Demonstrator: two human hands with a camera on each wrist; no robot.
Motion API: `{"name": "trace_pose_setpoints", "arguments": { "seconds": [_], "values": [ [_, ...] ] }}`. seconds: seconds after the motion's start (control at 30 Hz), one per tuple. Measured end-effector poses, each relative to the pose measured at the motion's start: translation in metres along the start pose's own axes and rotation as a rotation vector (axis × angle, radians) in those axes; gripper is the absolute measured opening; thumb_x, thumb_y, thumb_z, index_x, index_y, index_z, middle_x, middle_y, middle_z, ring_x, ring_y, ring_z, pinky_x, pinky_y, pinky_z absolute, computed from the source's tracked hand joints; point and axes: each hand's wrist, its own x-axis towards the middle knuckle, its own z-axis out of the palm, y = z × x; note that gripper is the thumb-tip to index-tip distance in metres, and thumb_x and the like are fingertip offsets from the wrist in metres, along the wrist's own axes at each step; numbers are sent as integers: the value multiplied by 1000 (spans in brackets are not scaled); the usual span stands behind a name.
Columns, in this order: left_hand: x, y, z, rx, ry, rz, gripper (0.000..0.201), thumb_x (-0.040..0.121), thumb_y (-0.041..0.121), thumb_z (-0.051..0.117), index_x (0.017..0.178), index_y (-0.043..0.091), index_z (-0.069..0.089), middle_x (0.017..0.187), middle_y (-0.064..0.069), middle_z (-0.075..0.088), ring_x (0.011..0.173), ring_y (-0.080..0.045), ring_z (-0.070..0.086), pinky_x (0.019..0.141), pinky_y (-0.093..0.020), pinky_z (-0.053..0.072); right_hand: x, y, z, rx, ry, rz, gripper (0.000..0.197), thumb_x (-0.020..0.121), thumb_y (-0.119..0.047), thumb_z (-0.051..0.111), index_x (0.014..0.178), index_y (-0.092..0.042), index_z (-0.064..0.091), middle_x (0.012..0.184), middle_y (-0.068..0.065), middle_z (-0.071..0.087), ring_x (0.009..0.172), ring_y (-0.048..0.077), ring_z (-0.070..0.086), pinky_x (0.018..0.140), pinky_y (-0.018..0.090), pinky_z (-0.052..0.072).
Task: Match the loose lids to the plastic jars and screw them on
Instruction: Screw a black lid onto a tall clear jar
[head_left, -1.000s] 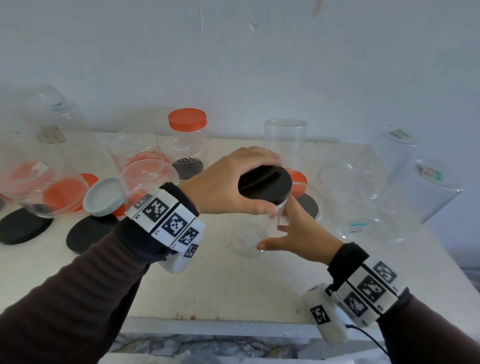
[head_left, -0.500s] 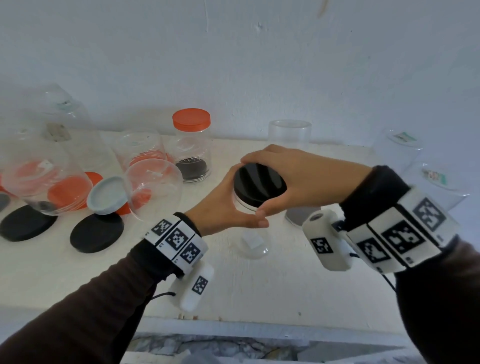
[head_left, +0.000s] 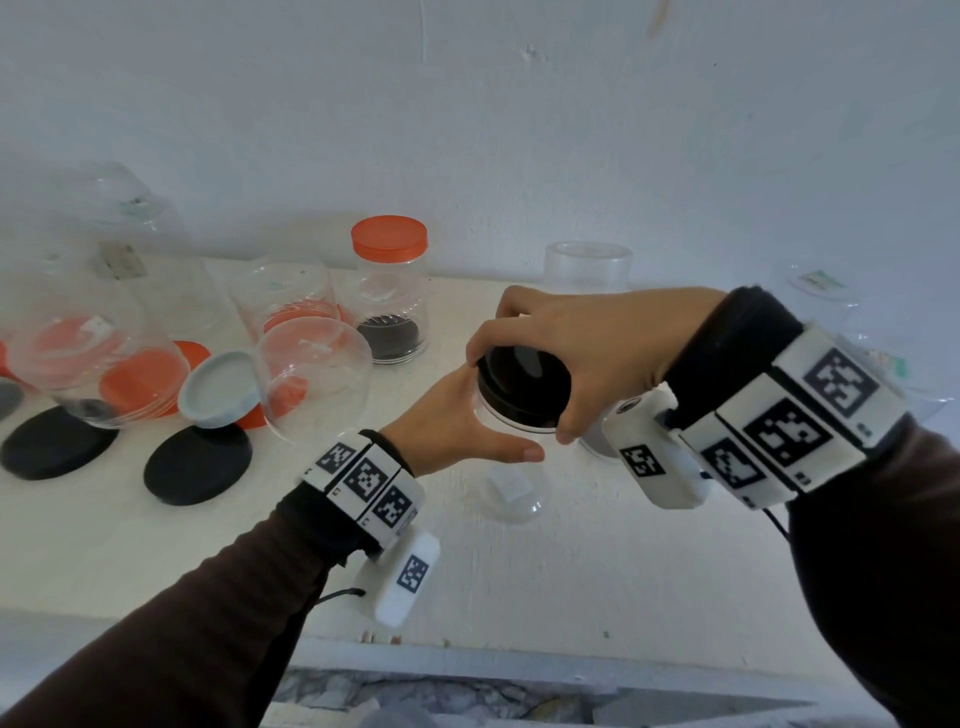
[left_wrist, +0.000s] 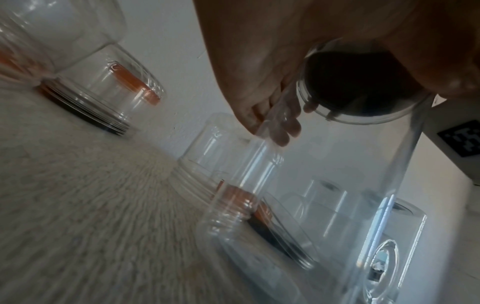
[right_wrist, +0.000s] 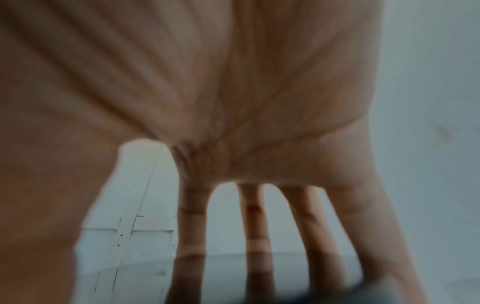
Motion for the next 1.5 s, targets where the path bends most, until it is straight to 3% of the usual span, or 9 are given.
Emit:
{"name": "trace_pose_setpoints", "arguments": {
  "seconds": [0.23, 0.4, 0.57, 0.7, 0.8, 1.0, 1.17, 1.4, 1.5],
  "values": [
    [2, -4, -1, 11, -9, 2, 76, 45, 49, 77, 113, 37, 43, 118, 13, 56, 113, 3, 51, 96, -12, 39, 0, 0, -3, 35, -27, -43, 81, 67, -17, 79, 131, -36, 36, 120, -10, 30, 106, 15, 43, 84, 26, 47],
    [0, -1, 1, 11, -15, 9, 70, 48, 45, 77, 109, 39, 44, 110, 19, 56, 104, 14, 52, 87, -5, 39, 0, -3, -2, -43, 23, -2, 80, 64, -31, 81, 130, -39, 37, 119, -7, 38, 104, 15, 45, 79, 23, 41],
    [-1, 0, 2, 6, -6, 16, 66, 52, 27, 81, 105, 39, 45, 105, 20, 57, 98, 17, 52, 83, -4, 39, -1, -3, 0, -56, 81, 38, 77, 62, -46, 78, 128, -39, 39, 111, -8, 43, 96, 12, 45, 68, 16, 37],
    [-2, 2, 3, -25, 17, 29, 69, 45, 43, 77, 107, 39, 45, 105, 21, 58, 101, 14, 53, 84, -5, 40, -2, -6, 4, -70, 172, 86, 72, 63, -54, 73, 125, -34, 43, 98, -8, 45, 83, 8, 45, 58, 15, 33],
    [-2, 3, 4, -34, 20, 40, 68, 45, 44, 75, 106, 38, 45, 104, 21, 58, 99, 16, 53, 83, -4, 40, -4, -9, 7, -71, 225, 101, 69, 66, -57, 70, 125, -30, 46, 94, -8, 46, 72, 3, 42, 53, 13, 28],
    [-1, 1, 3, -18, -2, 34, 70, 45, 46, 75, 108, 38, 46, 105, 19, 59, 101, 11, 55, 84, -9, 42, -7, -15, 11, -64, 278, 149, 66, 70, -60, 65, 124, -23, 49, 78, -12, 43, 68, 4, 44, 53, 12, 33],
    [-3, 3, 5, 10, 22, 42, 68, 46, 48, 75, 106, 43, 45, 104, 23, 58, 99, 16, 52, 83, -4, 39, -9, -13, 11, -127, 158, 205, 75, 73, -66, 59, 135, -33, 32, 96, -6, 40, 79, 10, 42, 54, 17, 27],
    [-3, 5, 2, 14, 7, 50, 69, 45, 39, 81, 104, 40, 46, 101, 25, 59, 98, 17, 53, 82, -3, 39, -4, -8, 7, -54, 76, 132, 79, 71, -53, 70, 136, -32, 31, 108, -3, 39, 92, 14, 45, 62, 17, 36],
    [-1, 4, 0, 32, -17, 50, 68, 47, 34, 83, 103, 40, 46, 101, 24, 59, 97, 17, 53, 82, -3, 39, -6, -5, 4, -23, 58, 79, 80, 69, -44, 76, 135, -34, 30, 112, -3, 37, 98, 15, 45, 73, 22, 42]
  ]
}}
